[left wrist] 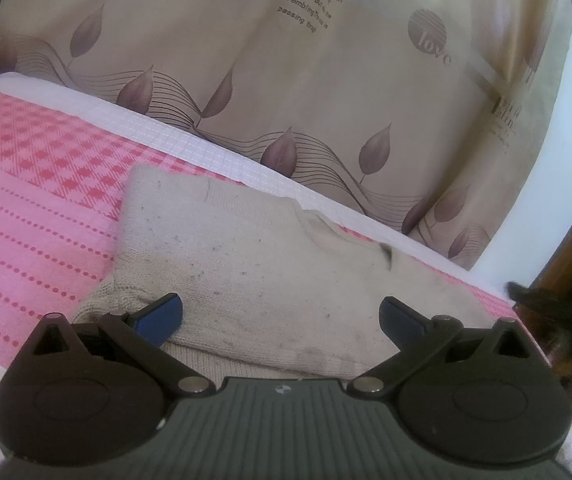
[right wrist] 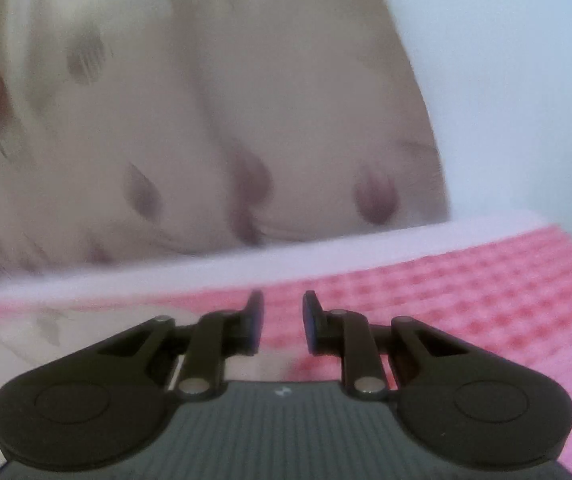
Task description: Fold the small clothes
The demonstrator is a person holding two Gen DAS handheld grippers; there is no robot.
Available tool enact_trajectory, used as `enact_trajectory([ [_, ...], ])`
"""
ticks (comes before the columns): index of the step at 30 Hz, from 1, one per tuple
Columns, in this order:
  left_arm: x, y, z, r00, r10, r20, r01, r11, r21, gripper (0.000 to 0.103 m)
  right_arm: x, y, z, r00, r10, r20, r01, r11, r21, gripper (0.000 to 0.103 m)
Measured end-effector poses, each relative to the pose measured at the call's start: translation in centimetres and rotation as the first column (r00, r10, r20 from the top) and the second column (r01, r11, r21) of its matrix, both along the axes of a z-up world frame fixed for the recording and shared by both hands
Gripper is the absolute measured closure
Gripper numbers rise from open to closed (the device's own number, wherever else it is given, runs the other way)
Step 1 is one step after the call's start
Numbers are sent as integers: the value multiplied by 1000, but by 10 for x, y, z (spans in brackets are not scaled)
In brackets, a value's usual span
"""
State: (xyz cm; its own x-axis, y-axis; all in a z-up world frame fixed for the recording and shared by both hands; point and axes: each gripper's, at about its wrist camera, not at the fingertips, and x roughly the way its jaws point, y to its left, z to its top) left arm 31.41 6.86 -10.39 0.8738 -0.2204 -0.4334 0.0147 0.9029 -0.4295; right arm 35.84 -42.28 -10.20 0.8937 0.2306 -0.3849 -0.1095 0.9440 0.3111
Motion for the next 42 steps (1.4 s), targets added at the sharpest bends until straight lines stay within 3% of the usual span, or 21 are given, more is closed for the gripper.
enact_trajectory([
  [3, 0, 0, 0, 1000, 1, 0, -1, 1000, 1, 0, -37, 8, 4, 996, 90, 13, -90, 995, 34, 82],
  [5, 0, 0, 0, 1000, 1, 0, -1, 1000, -1, 0, -53, 25, 4, 986, 166, 13, -166, 986, 7, 82],
  [6, 0, 0, 0, 1000, 1, 0, -1, 1000, 0, 0, -58, 37, 1, 980, 196, -27, -197, 980, -32, 83],
  [9, 0, 0, 0, 1000, 1, 0, -1, 1000, 0, 0, -62, 58, -12, 979, 149, -143, -173, 970, -173, 82],
  [11, 0, 0, 0, 1000, 1, 0, -1, 1000, -1, 0, -63, 61, -17, 978, 125, -165, -156, 970, -184, 81],
  [14, 0, 0, 0, 1000, 2, 0, -2, 1000, -1, 0, -68, 62, -16, 979, 134, -154, -159, 974, -162, 77],
  [17, 0, 0, 0, 1000, 2, 0, -2, 1000, -1, 0, -57, 68, -19, 976, 147, -162, -179, 962, -208, 77],
  [22, 0, 0, 0, 1000, 2, 0, -2, 1000, -1, 0, -68, 68, -9, 989, 117, -88, -135, 965, -227, 77],
  [32, 0, 0, 0, 1000, 2, 0, -2, 1000, -2, 0, -56, 70, -21, 987, 83, -138, -113, 968, -224, 76],
  [33, 0, 0, 0, 1000, 2, 0, -2, 1000, -2, 0, -57, 69, -20, 987, 91, -132, -117, 971, -209, 75],
  [35, 0, 0, 0, 1000, 2, -1, -2, 1000, -1, 0, -56, 68, -24, 983, 110, -150, -137, 972, -190, 61],
  [38, 0, 0, 0, 1000, 2, 0, -2, 1000, -3, 0, -58, 73, -26, 979, 138, -150, -165, 969, -182, 57],
  [40, 1, 0, 0, 1000, 2, 0, -2, 1000, -1, 0, -61, 83, -25, 977, 168, -134, -196, 952, -234, 60],
  [42, 1, 0, 0, 1000, 2, 0, -2, 1000, -2, 0, -60, 88, -24, 975, 183, -127, -209, 949, -237, 80],
])
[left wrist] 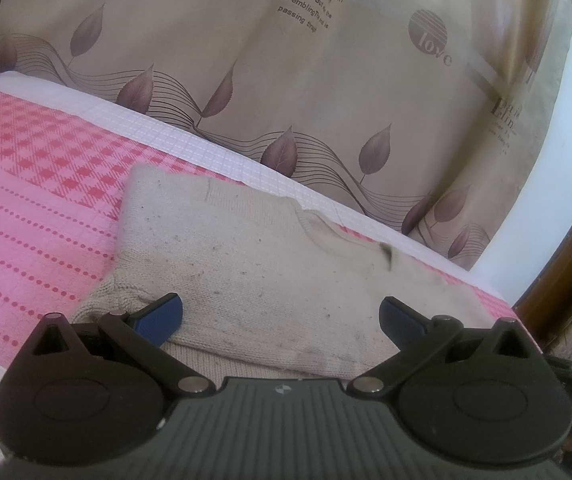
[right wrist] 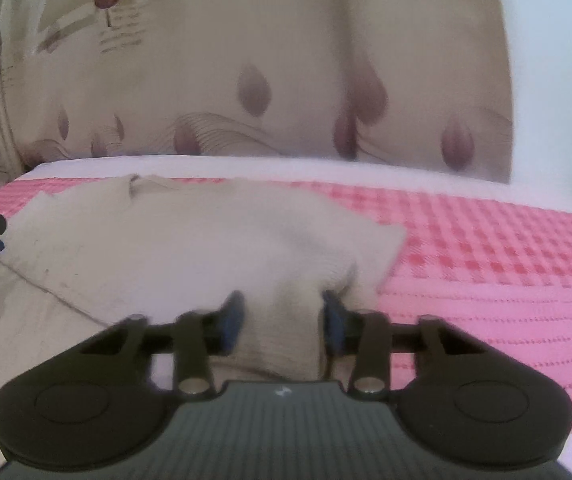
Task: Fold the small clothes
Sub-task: 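Grasp the sweater hem with the right tool and fold it over, then open the right tool to release the hem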
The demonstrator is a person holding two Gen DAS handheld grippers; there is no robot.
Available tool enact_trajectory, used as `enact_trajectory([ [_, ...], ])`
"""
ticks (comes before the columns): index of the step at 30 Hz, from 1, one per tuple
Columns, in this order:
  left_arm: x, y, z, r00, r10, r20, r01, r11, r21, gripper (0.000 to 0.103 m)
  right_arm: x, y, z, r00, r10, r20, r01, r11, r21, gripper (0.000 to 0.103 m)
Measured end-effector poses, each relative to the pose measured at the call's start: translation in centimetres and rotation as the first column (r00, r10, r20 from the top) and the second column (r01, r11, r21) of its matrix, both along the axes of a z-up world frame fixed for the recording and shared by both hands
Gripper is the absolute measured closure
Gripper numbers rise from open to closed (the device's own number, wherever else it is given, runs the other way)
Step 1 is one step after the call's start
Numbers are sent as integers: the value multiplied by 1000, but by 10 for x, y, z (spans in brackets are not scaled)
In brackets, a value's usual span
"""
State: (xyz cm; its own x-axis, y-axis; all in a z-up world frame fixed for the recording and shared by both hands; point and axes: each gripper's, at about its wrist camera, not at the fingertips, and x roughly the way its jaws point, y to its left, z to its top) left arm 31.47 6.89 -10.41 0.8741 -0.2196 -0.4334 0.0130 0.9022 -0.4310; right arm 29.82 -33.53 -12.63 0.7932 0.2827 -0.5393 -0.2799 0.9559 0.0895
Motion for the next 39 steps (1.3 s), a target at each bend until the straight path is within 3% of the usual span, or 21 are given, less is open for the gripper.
enact_trajectory([
  [1, 0, 0, 0, 1000, 0, 0, 0, 1000, -1, 0, 0, 1, 1, 1000, 3, 6, -3, 1000, 4, 88],
  [4, 0, 0, 0, 1000, 0, 0, 0, 1000, 1, 0, -3, -1, 3, 999, -20, 42, 19, 1000, 22, 88],
  [9, 0, 0, 0, 1000, 0, 0, 0, 1000, 0, 0, 4, -11, 2, 998, -61, 19, 59, 995, 84, 91],
  [15, 0, 0, 0, 1000, 0, 0, 0, 1000, 1, 0, 12, -5, 42, 983, -73, 171, 54, 992, 111, 92],
  [17, 0, -1, 0, 1000, -1, 0, 1, 1000, 2, 0, 25, -7, 46, 979, -87, 182, 66, 991, 115, 92],
  [20, 0, -1, 0, 1000, -3, 1, 3, 1000, 2, 0, 50, -10, 28, 986, -118, 117, 106, 989, 102, 92],
  [24, 1, -1, -1, 1000, -2, 0, 2, 1000, 0, 0, 66, -19, -8, 980, -181, -87, 193, 968, 160, 92],
  [28, 0, -1, 0, 1000, -2, 0, 2, 1000, 4, 0, 59, -28, -1, 971, -226, -80, 238, 946, 221, 89],
  [31, 0, -1, 0, 1000, 0, 1, 0, 1000, -2, 0, 46, -18, 16, 970, -242, 17, 236, 958, 166, 89],
  [34, 0, -1, 0, 1000, 0, 0, 0, 1000, 0, 0, 39, -3, 33, 977, -175, 125, 158, 978, 134, 89],
  [37, 0, -1, -1, 1000, 0, 0, 0, 1000, 0, 0, 51, 17, 29, 990, -94, 104, 91, 995, 34, 89],
  [39, 1, -1, -1, 1000, 0, 0, 0, 1000, -1, 0, 68, 18, 10, 992, -123, -8, 123, 992, -29, 89],
])
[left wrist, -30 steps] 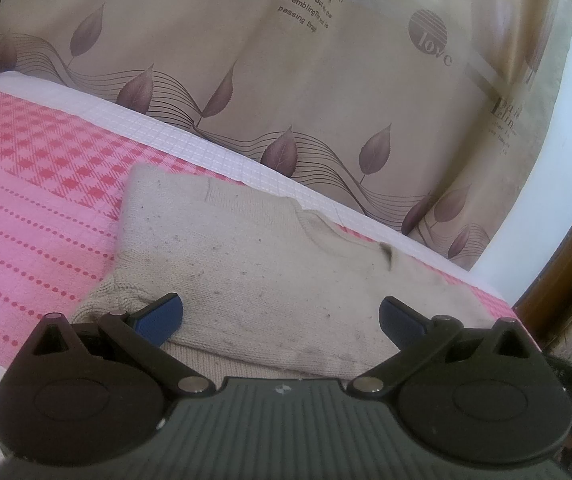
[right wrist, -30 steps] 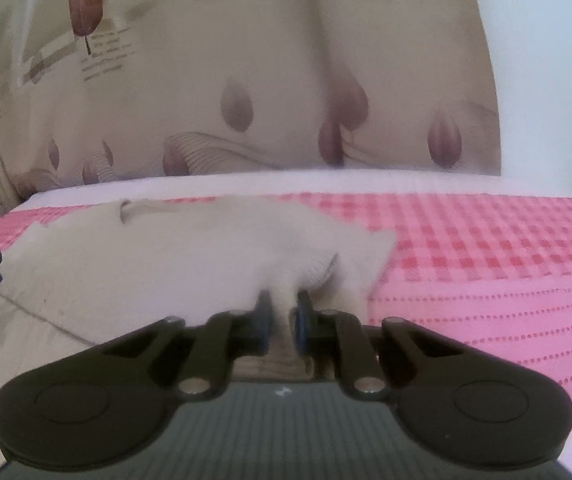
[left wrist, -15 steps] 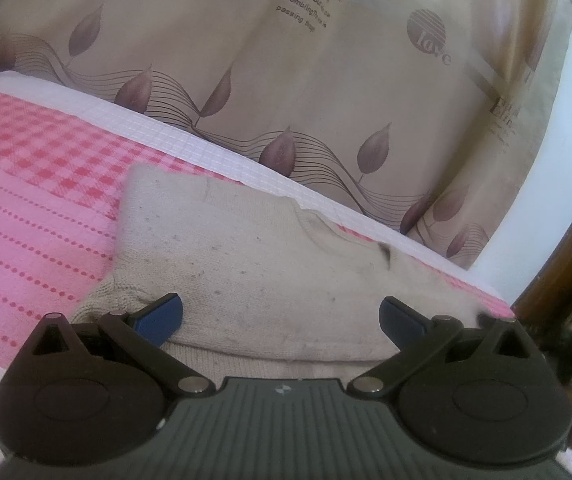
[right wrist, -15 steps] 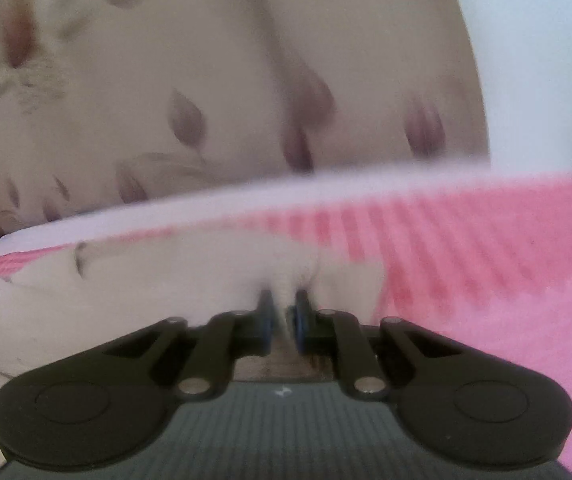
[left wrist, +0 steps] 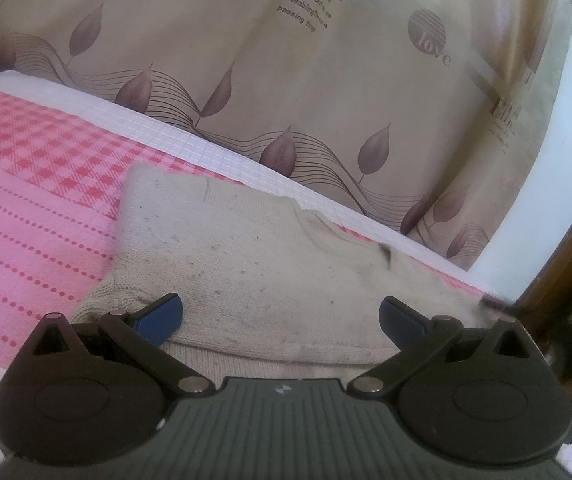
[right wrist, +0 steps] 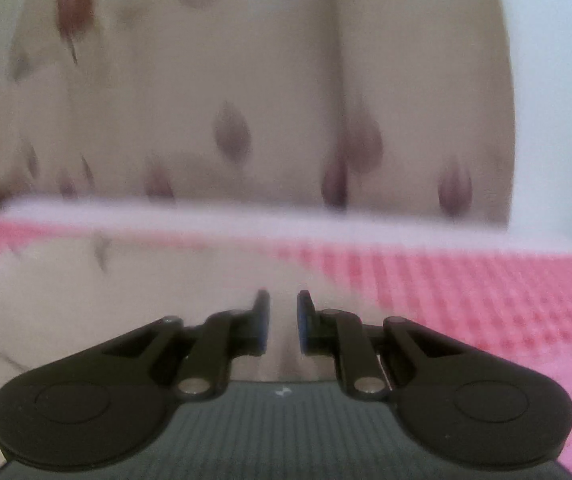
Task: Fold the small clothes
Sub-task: 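Open the right tool to release the hem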
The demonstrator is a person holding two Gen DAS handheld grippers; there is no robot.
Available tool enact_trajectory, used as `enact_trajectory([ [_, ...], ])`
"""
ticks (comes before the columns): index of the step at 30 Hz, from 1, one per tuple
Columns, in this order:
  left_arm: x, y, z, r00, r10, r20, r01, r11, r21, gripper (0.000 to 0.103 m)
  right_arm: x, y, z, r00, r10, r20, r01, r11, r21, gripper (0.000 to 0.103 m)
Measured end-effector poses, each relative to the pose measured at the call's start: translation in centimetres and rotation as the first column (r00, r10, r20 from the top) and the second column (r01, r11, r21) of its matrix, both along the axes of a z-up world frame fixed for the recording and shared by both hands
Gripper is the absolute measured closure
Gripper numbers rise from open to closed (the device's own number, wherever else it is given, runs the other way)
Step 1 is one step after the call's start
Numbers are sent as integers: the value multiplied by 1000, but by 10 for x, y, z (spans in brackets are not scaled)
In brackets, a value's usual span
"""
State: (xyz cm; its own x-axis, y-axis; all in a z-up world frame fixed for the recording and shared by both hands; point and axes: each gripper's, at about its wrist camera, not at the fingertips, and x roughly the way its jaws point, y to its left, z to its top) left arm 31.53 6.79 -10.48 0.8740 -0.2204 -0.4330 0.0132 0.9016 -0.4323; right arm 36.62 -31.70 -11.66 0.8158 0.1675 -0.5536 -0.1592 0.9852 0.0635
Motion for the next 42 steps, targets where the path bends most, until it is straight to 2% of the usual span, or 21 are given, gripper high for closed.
enact_trajectory([
  [1, 0, 0, 0, 1000, -1, 0, 1, 1000, 0, 0, 6, -4, -9, 998, -31, -53, 31, 999, 7, 90],
  [2, 0, 0, 0, 1000, 0, -1, 0, 1000, 2, 0, 6, -13, -15, 998, -36, -48, 40, 995, 88, 90],
  [5, 1, -1, 0, 1000, -1, -4, 1, 1000, 7, 0, 10, -26, -16, 997, -32, -76, 46, 981, 190, 90],
  [7, 1, -2, 1, 1000, -2, -6, 2, 1000, 12, 0, 6, -32, -19, 997, -32, -72, 47, 975, 219, 90],
  [10, 1, 0, 1, 1000, -5, -5, 5, 1000, 8, 0, -10, -35, -11, 996, -55, -64, 67, 977, 205, 88],
  [12, 0, 0, 1, 1000, -7, -7, 8, 1000, 14, 0, -44, -31, 8, 997, -77, -8, 77, 968, 240, 82],
  [13, 0, -2, 3, 1000, -10, -15, 11, 999, 36, 0, -68, -32, 16, 999, -45, 26, 36, 958, 284, 71],
  [14, -1, -6, 6, 1000, -9, -27, 11, 998, 67, 0, -91, -32, 23, 999, -10, 49, -6, 949, 316, 49],
  [15, -6, -11, 10, 999, -2, -37, 6, 994, 111, 0, -117, -31, 28, 997, 13, 71, -36, 943, 330, 36],
  [16, -13, -15, 13, 999, 2, -39, 4, 990, 142, 0, -140, -30, 32, 995, 25, 93, -55, 941, 333, 15],
  [17, -23, -20, 17, 999, -2, -35, 8, 985, 172, 0, -170, -30, 36, 992, 37, 125, -77, 937, 340, 11],
  [18, -32, -24, 20, 1000, -6, -29, 11, 982, 190, 0, -199, -31, 38, 988, 44, 150, -94, 933, 347, 11],
  [21, -59, -35, 33, 1000, -7, -14, 11, 970, 244, 0, -261, -34, 38, 989, 21, 149, -69, 942, 329, 11],
  [26, -98, -53, 53, 999, -16, 28, 6, 940, 341, 0, -327, -33, 27, 986, -55, 159, 1, 948, 318, 8],
  [32, -129, -67, 61, 999, -29, 44, 9, 915, 404, 0, -345, -27, 2, 992, -77, 103, 38, 941, 337, 7],
  [36, -146, -73, 63, 998, -25, 52, -2, 892, 452, 0, -354, -23, -5, 992, -80, 96, 46, 947, 319, 7],
  [42, -166, -75, 70, 997, -19, 78, -22, 871, 491, 0, -365, -23, -15, 994, -85, 66, 56, 933, 355, 7],
])
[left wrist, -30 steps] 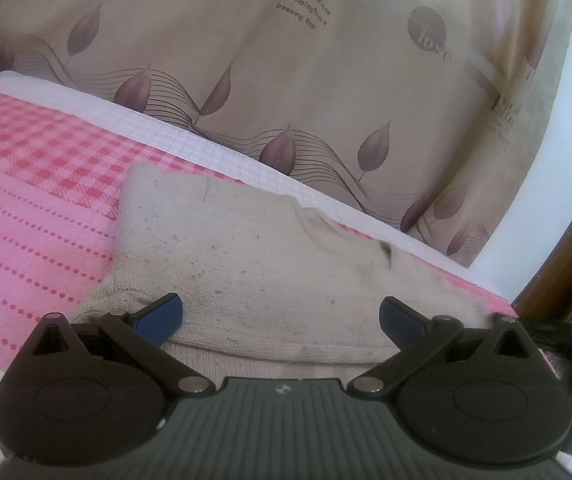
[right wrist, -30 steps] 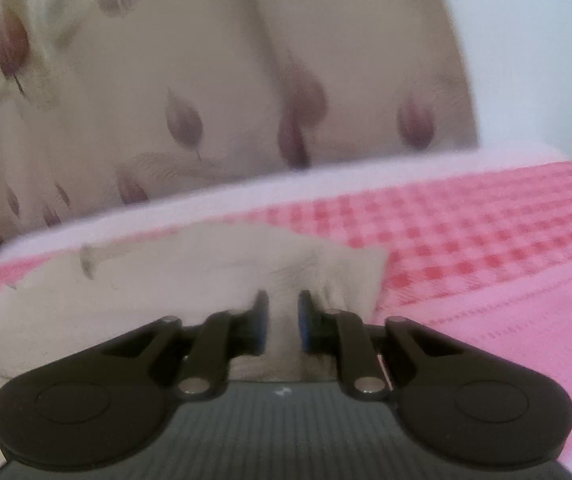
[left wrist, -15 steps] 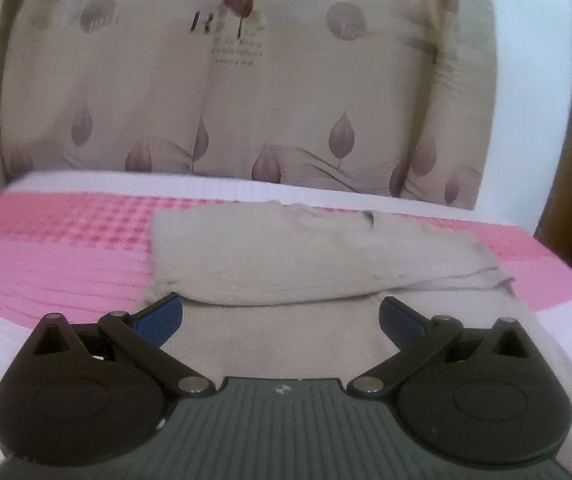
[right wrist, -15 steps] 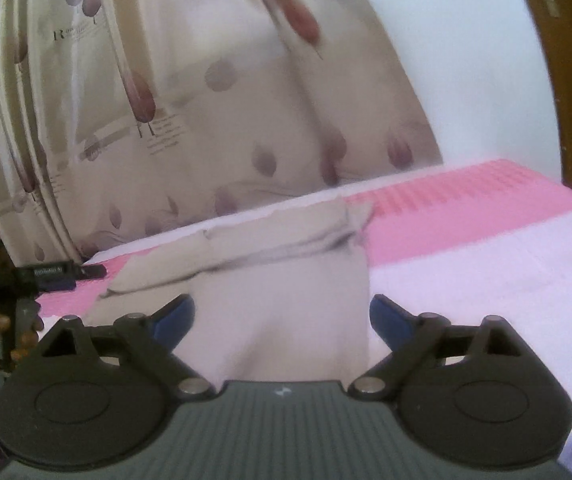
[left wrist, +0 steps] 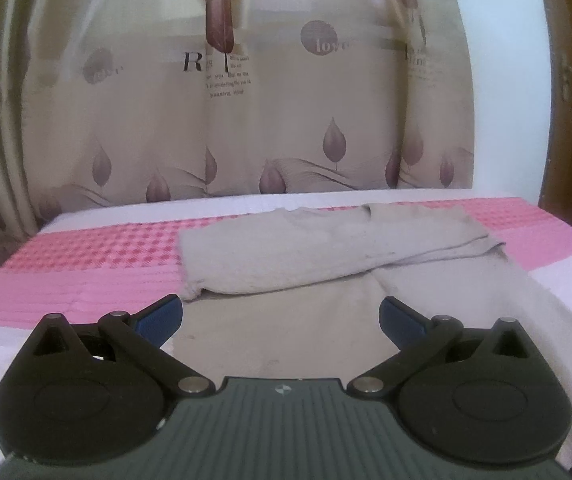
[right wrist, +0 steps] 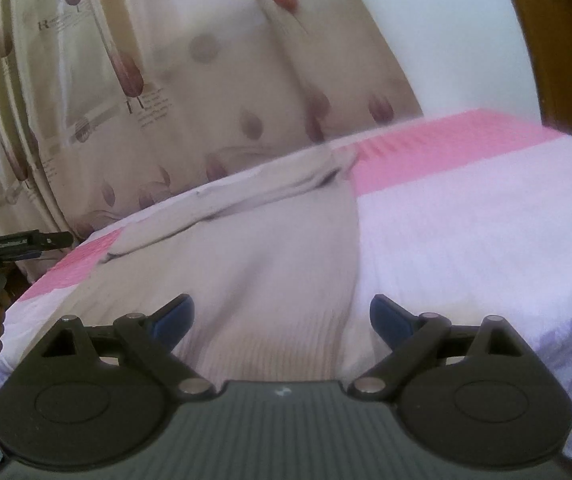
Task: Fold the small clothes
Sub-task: 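Open the right tool to release the hem, then grasp the folded sweater edge with both tools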
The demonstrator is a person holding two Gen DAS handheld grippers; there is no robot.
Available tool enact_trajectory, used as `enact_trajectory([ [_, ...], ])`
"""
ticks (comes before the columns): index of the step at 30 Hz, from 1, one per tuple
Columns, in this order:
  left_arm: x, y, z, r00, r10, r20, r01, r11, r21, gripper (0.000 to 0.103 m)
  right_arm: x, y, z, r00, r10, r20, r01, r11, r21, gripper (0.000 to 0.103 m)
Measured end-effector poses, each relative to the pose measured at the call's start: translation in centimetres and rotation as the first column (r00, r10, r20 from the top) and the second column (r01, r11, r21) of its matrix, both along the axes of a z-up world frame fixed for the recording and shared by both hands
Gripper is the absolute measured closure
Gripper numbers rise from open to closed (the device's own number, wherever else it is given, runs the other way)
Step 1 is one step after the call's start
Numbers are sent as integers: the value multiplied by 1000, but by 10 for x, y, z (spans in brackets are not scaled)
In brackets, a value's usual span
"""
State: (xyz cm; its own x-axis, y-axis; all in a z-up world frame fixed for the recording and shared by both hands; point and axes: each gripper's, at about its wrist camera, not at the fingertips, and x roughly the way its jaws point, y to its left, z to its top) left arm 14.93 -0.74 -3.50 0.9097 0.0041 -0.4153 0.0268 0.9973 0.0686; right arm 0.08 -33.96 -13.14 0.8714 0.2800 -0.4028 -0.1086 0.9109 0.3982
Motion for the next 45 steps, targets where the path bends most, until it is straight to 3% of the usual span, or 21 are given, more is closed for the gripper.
enact_trajectory([
  [12, -19, -2, 6, 999, 0, 34, -2, 999, 46, 0, -8, 2, -6, 1000, -3, -30, 4, 1000, 16, 7],
  [17, -21, 5, 2, 1000, -10, -6, 11, 999, 52, 0, -9, 1, -8, 999, -11, -38, 12, 999, 33, 7],
  [20, -23, 34, -3, 996, -54, -73, 51, 997, -52, 0, -9, -3, -7, 999, -7, -43, 9, 999, 38, 7],
  [22, -24, 59, -9, 988, -80, -134, 61, 988, -140, 5, -10, -4, -8, 999, 2, -51, 0, 999, 42, 6],
  [24, -25, 85, -18, 972, -107, -208, 56, 971, -234, 19, -9, -5, -8, 998, 9, -61, -6, 999, 43, 6],
  [27, -30, 112, -32, 951, -132, -281, 32, 942, -334, 22, -7, -6, -8, 996, 36, -78, -32, 998, 50, 5],
  [31, -44, 122, -49, 925, -176, -338, 41, 927, -372, 22, -4, -5, -9, 993, 59, -106, -55, 998, 40, 5],
  [37, -63, 103, -54, 913, -259, -315, 123, 911, -394, 18, -1, -16, -12, 989, 77, -126, -63, 992, 111, 3],
  [39, -64, 93, -56, 902, -300, -310, 155, 896, -415, 26, 0, -19, -13, 989, 88, -119, -72, 989, 130, 3],
  [40, -64, 89, -57, 905, -296, -307, 158, 901, -404, 30, 1, -20, -14, 989, 92, -117, -77, 989, 128, 3],
  [42, -63, 86, -59, 911, -284, -301, 158, 911, -380, 58, 1, -21, -14, 988, 99, -116, -83, 987, 135, 3],
  [45, -62, 92, -64, 911, -277, -306, 136, 901, -411, 88, 0, -23, -16, 988, 104, -112, -87, 986, 142, 6],
])
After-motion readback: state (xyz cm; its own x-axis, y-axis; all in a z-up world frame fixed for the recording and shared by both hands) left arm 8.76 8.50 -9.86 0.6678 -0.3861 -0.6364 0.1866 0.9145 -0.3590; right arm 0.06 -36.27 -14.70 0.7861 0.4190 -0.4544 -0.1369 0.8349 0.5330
